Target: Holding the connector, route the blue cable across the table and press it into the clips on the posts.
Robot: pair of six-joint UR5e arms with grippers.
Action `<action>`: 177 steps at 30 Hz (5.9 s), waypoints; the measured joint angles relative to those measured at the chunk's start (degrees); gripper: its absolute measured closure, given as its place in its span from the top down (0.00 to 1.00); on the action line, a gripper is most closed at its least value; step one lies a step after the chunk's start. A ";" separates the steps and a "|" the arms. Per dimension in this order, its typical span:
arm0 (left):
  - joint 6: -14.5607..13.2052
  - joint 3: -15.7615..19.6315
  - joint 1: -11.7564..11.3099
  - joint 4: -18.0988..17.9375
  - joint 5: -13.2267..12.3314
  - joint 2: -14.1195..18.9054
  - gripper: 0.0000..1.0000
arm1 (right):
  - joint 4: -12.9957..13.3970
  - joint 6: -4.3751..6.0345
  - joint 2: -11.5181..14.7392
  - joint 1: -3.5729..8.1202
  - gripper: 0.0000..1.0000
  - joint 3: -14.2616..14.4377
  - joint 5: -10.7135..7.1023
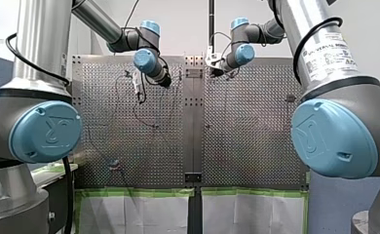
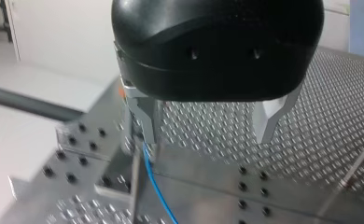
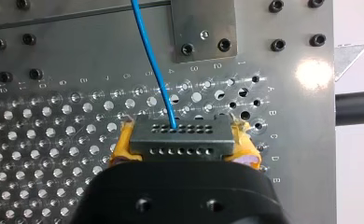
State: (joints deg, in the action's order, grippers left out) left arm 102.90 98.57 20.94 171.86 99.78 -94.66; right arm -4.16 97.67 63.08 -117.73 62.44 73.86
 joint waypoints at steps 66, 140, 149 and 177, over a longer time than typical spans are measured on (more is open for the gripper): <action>-1.23 -21.77 12.10 1.87 12.31 -16.02 1.00 | -0.40 0.00 0.52 0.54 0.00 0.10 2.00; 2.39 -24.28 14.26 0.52 25.36 -21.58 0.00 | -0.43 -0.06 0.72 0.11 0.00 6.83 1.99; 2.61 -20.09 14.09 -3.66 25.28 -21.56 0.00 | -0.31 -1.01 1.43 0.32 0.00 11.15 2.03; 0.70 -6.39 11.78 -17.36 13.47 -21.88 0.00 | 4.32 -3.05 1.64 1.28 0.00 24.29 5.13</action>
State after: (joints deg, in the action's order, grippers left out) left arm 103.60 92.18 32.72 154.50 113.25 -116.54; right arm 0.15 94.61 64.73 -116.45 86.73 79.00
